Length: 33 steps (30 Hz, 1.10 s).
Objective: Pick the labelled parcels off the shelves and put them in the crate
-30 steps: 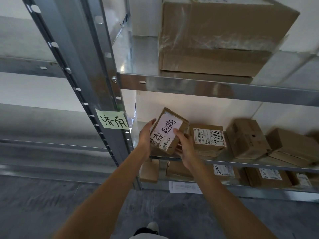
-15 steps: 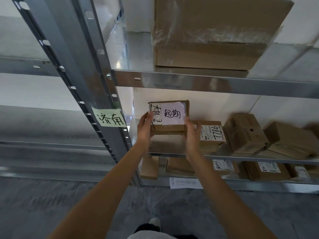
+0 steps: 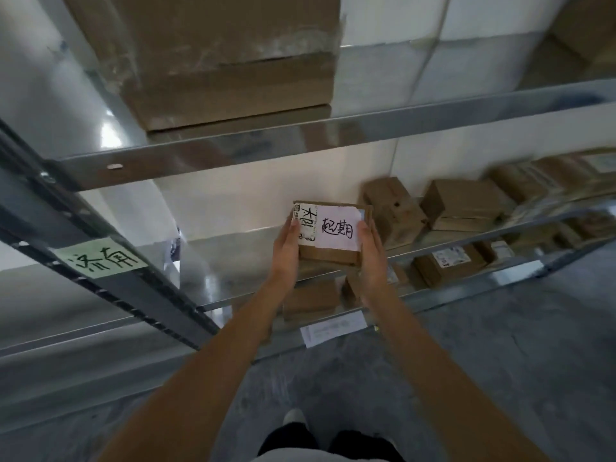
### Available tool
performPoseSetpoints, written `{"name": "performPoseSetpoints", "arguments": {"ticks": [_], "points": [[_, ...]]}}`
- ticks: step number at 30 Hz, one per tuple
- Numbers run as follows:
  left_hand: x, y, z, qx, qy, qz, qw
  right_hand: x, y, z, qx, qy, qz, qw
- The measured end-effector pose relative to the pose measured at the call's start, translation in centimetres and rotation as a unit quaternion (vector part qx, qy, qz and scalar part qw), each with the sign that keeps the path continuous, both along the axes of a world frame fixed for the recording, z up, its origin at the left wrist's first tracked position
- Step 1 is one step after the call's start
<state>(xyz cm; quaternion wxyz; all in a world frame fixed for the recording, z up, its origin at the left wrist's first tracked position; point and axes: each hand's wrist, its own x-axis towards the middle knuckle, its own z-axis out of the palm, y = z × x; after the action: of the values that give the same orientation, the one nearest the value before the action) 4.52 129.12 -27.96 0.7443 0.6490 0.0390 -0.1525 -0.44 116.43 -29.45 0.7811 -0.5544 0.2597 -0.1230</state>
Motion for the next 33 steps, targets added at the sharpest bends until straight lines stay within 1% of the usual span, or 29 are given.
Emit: {"name": "performPoseSetpoints", "arguments": {"ticks": [3, 7, 10, 13, 18, 20, 23, 26, 29, 33], "points": [[-1.3, -4.3, -0.6, 0.003, 0.023, -0.026, 0.999, -1.9, -3.9, -0.2, 0.003, 0.029, -0.045, 0.999], [-3.5, -10.1, -0.9, 0.022, 0.020, -0.085, 0.996, -5.5, -9.3, -0.6, -0.010, 0.041, -0.108, 0.993], [-5.7, -14.9, -1.0, 0.058, 0.003, -0.140, 0.988, -8.6, -13.5, -1.3, 0.005, 0.043, -0.159, 0.986], [-8.1, -19.6, -1.2, 0.078, 0.010, -0.181, 0.980, -12.0, -17.6, -1.9, 0.020, 0.037, -0.195, 0.980], [-12.5, -28.6, -1.7, 0.092, 0.004, -0.254, 0.963, -18.2, -25.2, -2.2, 0.032, 0.049, -0.248, 0.967], [-14.5, -32.0, -1.6, 0.108, -0.014, -0.280, 0.954, -20.7, -28.2, -2.3, 0.032, 0.051, -0.272, 0.960], [-17.3, -36.9, -1.6, 0.082, -0.021, -0.320, 0.944, -24.2, -32.0, -2.2, 0.015, 0.053, -0.315, 0.947], [-19.9, -41.3, -1.6, 0.079, -0.030, -0.363, 0.928, -27.3, -35.3, -2.3, 0.013, 0.069, -0.344, 0.936], [-22.2, -45.6, -1.5, 0.069, -0.048, -0.416, 0.906, -30.3, -38.9, -3.5, 0.022, 0.095, -0.367, 0.925], [-24.5, -51.7, -2.3, 0.064, -0.036, -0.478, 0.875, -33.5, -43.4, -3.5, 0.037, 0.087, -0.402, 0.911]]}}
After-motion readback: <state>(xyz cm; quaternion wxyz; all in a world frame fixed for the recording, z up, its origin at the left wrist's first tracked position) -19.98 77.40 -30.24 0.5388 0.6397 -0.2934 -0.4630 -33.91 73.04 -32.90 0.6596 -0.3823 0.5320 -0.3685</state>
